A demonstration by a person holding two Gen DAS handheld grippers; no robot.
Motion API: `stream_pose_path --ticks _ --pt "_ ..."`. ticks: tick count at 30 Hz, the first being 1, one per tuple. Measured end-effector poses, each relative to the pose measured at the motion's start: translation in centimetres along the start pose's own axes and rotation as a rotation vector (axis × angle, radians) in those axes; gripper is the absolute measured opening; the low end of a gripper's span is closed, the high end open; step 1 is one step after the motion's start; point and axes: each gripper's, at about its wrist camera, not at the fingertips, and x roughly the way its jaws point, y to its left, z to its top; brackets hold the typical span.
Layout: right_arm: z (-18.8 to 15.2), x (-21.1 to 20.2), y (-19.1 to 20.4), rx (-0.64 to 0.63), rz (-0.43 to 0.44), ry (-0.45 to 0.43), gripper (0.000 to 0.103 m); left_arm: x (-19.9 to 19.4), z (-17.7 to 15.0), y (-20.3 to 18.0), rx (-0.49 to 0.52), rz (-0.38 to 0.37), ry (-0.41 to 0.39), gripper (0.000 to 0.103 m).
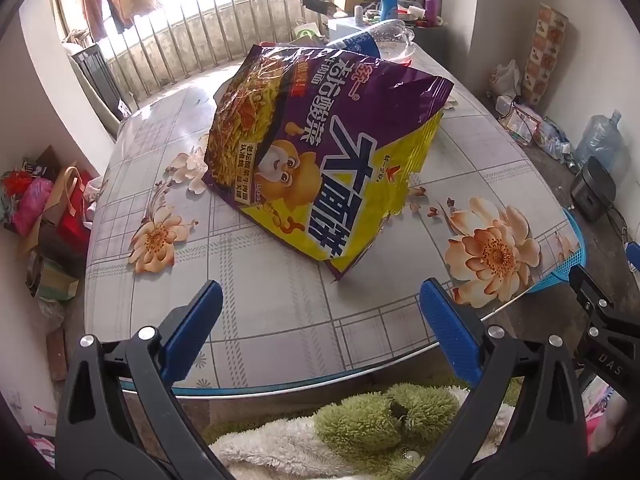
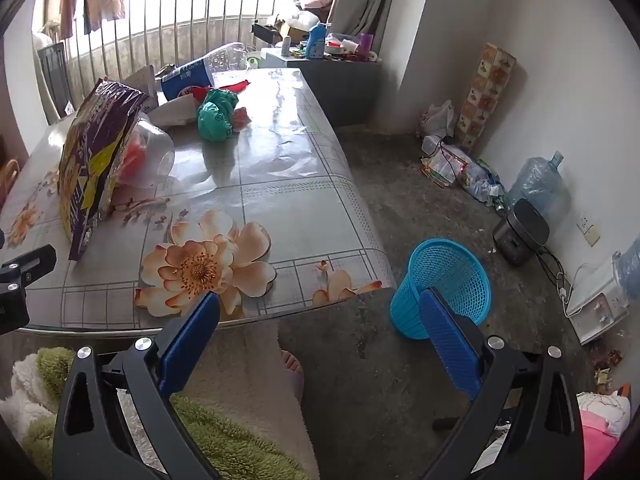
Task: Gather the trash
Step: 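Move both grippers toward the purple-and-yellow noodle bag on the table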
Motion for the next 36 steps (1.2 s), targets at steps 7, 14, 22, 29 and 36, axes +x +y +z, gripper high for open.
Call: stream_pose_path --ticks 7,14,22,29,36 --pt "0.09 -0.05 0.06 0.008 0.000 0.003 0.097 -0.04 0.02 0.00 0.001 0.002 -0.004 0.095" --pt "0.12 -0.09 -0.11 0.007 0.008 0.001 0.097 0.48 0.40 -0.45 -0.001 -0.001 0.002 0.095" --pt "0.33 0.20 0.11 0.007 0.010 -0.001 0.097 0.25 -0.11 0.05 -0.003 -0.007 0.001 0.095" --pt "0.38 0.06 -0.07 0.013 0.019 0.005 0.097 0.29 -0.09 0.09 -0.004 -0.010 0.002 0.095" --pt "0.56 -0.18 0.01 0.013 0.021 -0.001 0.097 0.38 -0.27 0.43 -0.011 -0.013 0.002 0.095"
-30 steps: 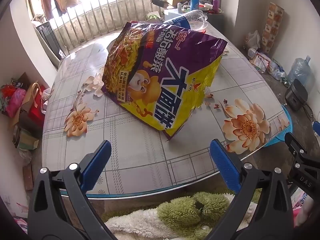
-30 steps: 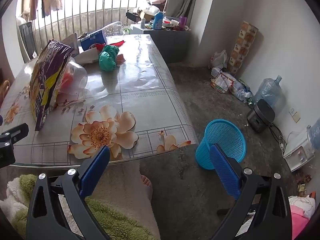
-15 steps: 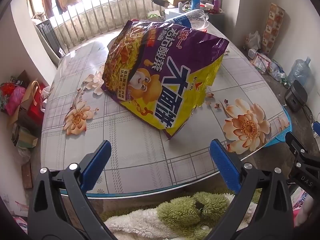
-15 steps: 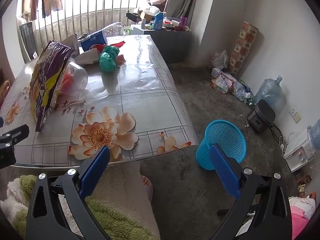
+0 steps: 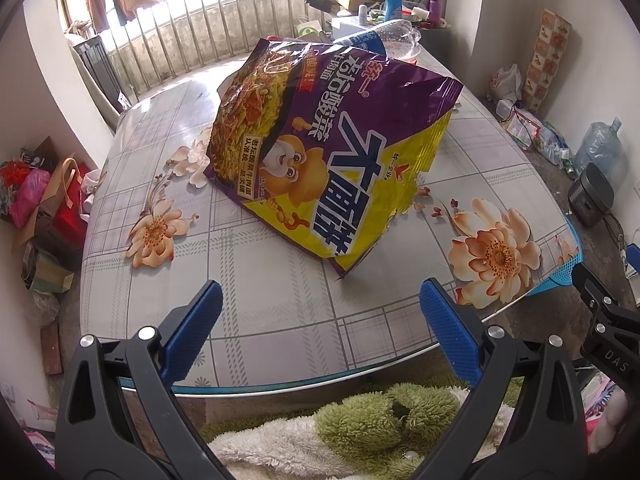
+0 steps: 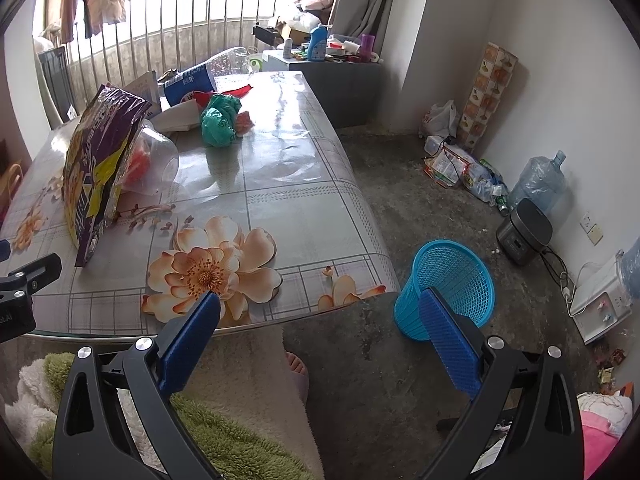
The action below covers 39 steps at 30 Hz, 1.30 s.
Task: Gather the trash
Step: 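Move both grippers toward the purple-and-yellow noodle bag on the table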
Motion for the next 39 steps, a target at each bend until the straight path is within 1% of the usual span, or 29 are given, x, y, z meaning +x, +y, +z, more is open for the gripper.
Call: stream_pose_path --ticks 39 --pt "0.37 0.26 0.21 0.015 0.013 -0.009 0.097 0.55 -0.09 0.72 -0.009 0.004 0.009 0.095"
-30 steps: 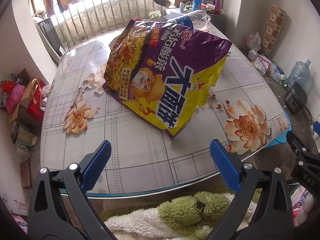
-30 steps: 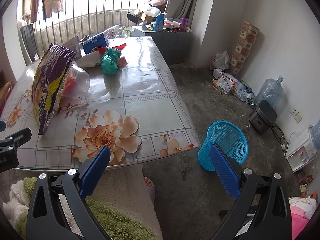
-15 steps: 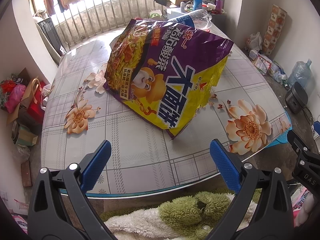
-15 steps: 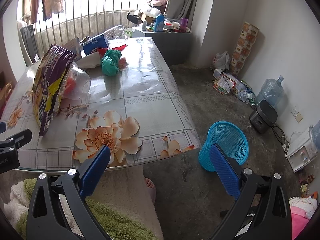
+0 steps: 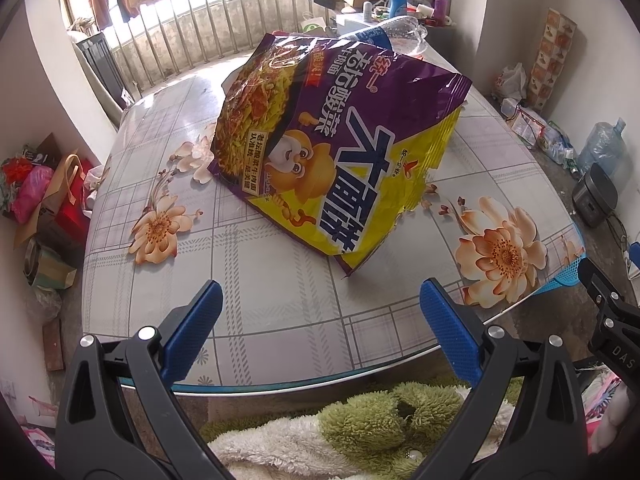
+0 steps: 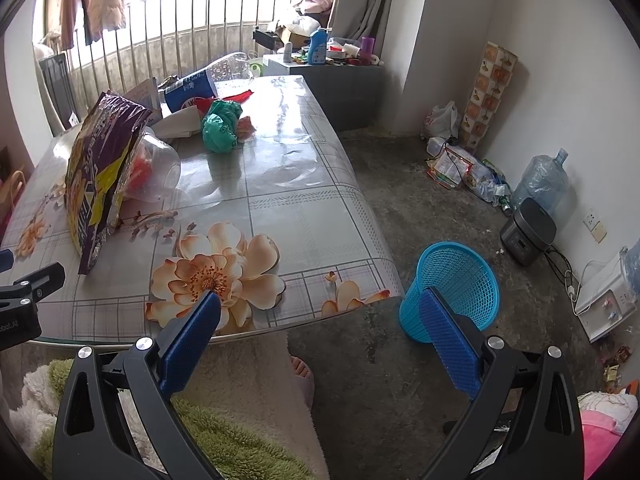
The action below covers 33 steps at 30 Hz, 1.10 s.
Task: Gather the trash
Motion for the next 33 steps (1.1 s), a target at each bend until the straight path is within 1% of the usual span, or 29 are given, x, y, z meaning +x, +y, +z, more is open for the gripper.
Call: stream_pose_path --ticks 12,16,18,20,22,25,27,30,32,33 --pt "0.1 0.0 -0.1 0.024 0.025 -0.016 0.097 0.4 -0.1 0.3 -0.015 0.009 0.008 0.095" --pt "1.2 -0.1 0.4 0.007 0.039 -0.052 0.096 0.8 0.3 1.7 -0.055 0.020 -0.003 0.095" --pt "2.2 -0.3 1.0 -0.008 0.054 -0.083 0.092 1.0 0.6 2.8 -0.082 0.010 -0.008 0.095" --pt "3.4 -0.3 2.0 -0.027 0.072 -0.116 0.089 1.1 1.0 4.3 -0.123 -0.011 -0.027 0.095" --pt "4.7 -0.4 3.1 -0.048 0.102 -0.145 0.086 1.1 1.2 5.7 -0.156 -0.040 -0.066 0.095" --pt "7.1 -0.5 5.1 -0.085 0.157 -0.194 0.082 1.2 1.6 7.6 -0.191 -0.113 -0.135 0.095" --pt "8.7 -0.8 6.5 -0.114 0.200 -0.231 0.079 1.6 1.9 8.7 -0.205 -0.139 -0.171 0.095" --pt "10.9 -1.4 8.5 -0.157 0.274 -0.288 0.078 2.5 2.5 10.2 -0.235 -0.178 -0.188 0.094" --pt "12.4 -1.2 9.5 -0.156 0.346 -0.288 0.078 3.2 2.9 11.2 -0.263 -0.218 -0.185 0.091" --pt "13.1 -0.8 9.9 -0.152 0.386 -0.275 0.078 3.7 3.2 11.8 -0.278 -0.249 -0.179 0.088"
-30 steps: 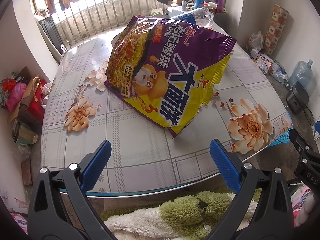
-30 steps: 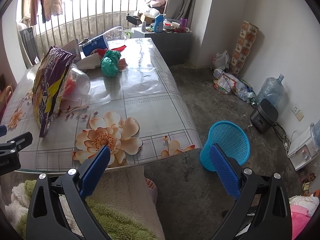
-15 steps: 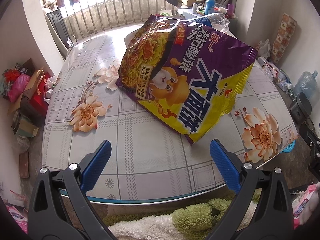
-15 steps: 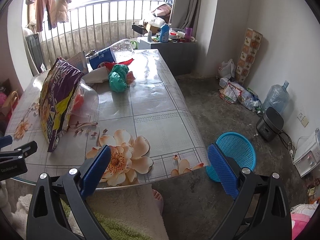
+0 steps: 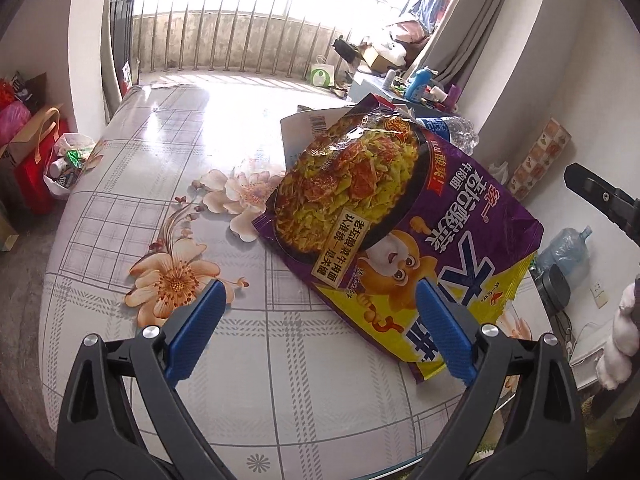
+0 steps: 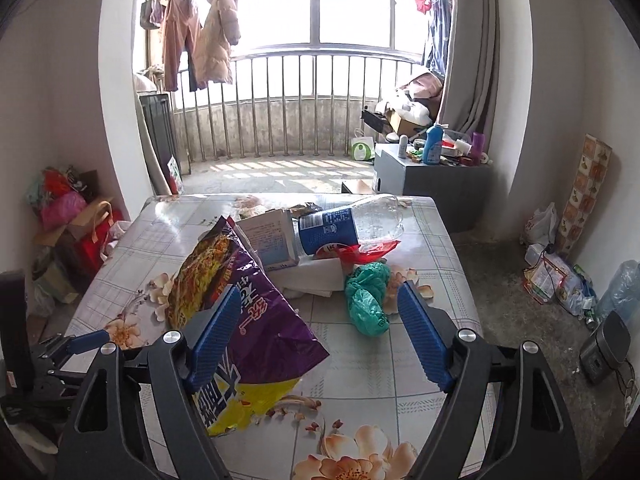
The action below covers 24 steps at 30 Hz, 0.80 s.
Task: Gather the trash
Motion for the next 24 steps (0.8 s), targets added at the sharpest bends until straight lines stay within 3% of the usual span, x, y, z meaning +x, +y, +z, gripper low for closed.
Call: stream_pose_path --ticks 2,7,10,12,14,20,24 --pt "1.0 1.6 0.1 0.035 0.066 0.036 0.077 1.1 0.4 1.0 -0.040 -0.061 0.032 0.082" --pt "1.3 5.5 0.6 0.062 0.117 0.142 0.067 4.3 0.4 3.5 -0.168 -0.217 0.128 0.067" --pt "0.2 7.7 0.5 0.088 0.145 0.245 0.049 6.3 0.2 4.5 -0.241 -0.311 0.177 0.063" --pt "-1.0 8.6 -0.2 0.138 0.185 0.312 0.026 7.0 0.3 4.6 -0.247 -0.346 0.177 0.063" --pt "-2.3 9.0 -1.0 0.196 0.218 0.356 0.021 7.7 0.3 4.5 -0.249 -0.381 0.185 0.063" --pt "-4.4 7.1 -1.7 0.256 0.302 0.352 0.014 9.1 0.2 4.4 -0.253 -0.458 0.192 0.063" --pt "-4.6 6.6 -1.4 0.239 0.299 0.335 0.014 10.0 -0.3 4.8 -0.337 -0.599 0.219 0.063"
